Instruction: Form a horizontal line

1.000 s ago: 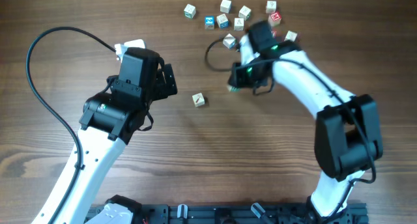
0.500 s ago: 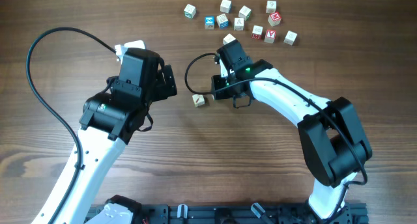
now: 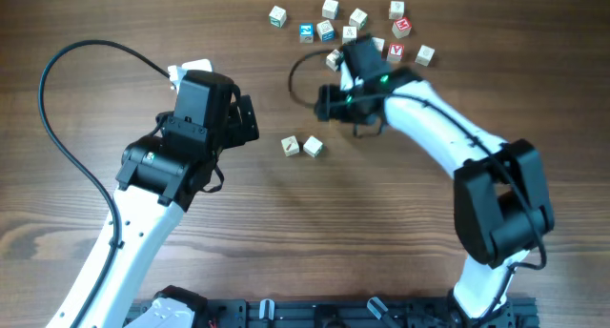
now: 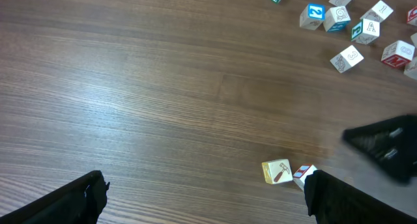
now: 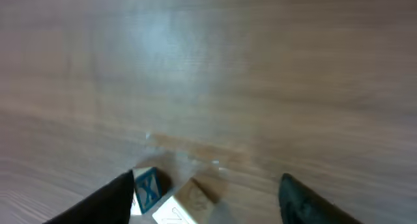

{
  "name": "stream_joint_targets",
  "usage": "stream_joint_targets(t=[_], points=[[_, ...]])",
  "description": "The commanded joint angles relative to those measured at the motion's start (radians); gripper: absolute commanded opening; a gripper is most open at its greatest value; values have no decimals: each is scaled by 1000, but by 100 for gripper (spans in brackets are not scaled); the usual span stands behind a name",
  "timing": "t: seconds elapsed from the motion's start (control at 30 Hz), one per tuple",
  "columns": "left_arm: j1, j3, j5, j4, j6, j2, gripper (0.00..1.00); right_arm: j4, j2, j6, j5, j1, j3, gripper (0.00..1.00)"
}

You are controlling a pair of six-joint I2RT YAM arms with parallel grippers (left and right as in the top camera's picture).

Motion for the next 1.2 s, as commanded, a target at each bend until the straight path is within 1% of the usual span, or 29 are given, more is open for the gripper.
stream_joint_targets(t=[0.0,0.07,0.13,0.17,0.23,0.3,0.47,0.53,0.63,0.73,0.83,0.9,1.0,1.07,1.17], points=[[4,2,-6,0,8,-5,100,-12,-26,12,1,-57,121,79],[4,2,-6,0,8,-5,100,23,-26,12,79,-103,151,83],[4,2,-6,0,8,-5,100,79,-16,13,138,-136,150,83],[4,2,-6,0,8,-5,100,126,2,11,140,-148,150,86],[4,2,-6,0,8,-5,100,220,50,-4,141,-149,150,87],[4,2,-6,0,8,-5,100,330,125,29,185,-149,150,87],[4,2,-6,0,8,-5,100,490,225,74,330,-150,151,87],[4,2,-6,0,8,-5,100,547,270,94,332,-155,151,87],[4,2,-6,0,8,-5,100,578,331,134,353,-165,151,86],[4,2,-6,1,8,-5,100,591,372,137,354,-168,151,85],[4,2,-6,1,8,-5,100,590,375,133,410,-168,151,84],[4,2,-6,1,8,-5,100,591,375,117,409,-169,158,86],[4,2,-6,1,8,-5,100,574,375,118,409,-169,160,86],[4,2,-6,2,8,-5,100,548,378,117,409,-169,160,80],[4,2,-6,5,8,-5,100,540,385,117,409,-169,160,64]])
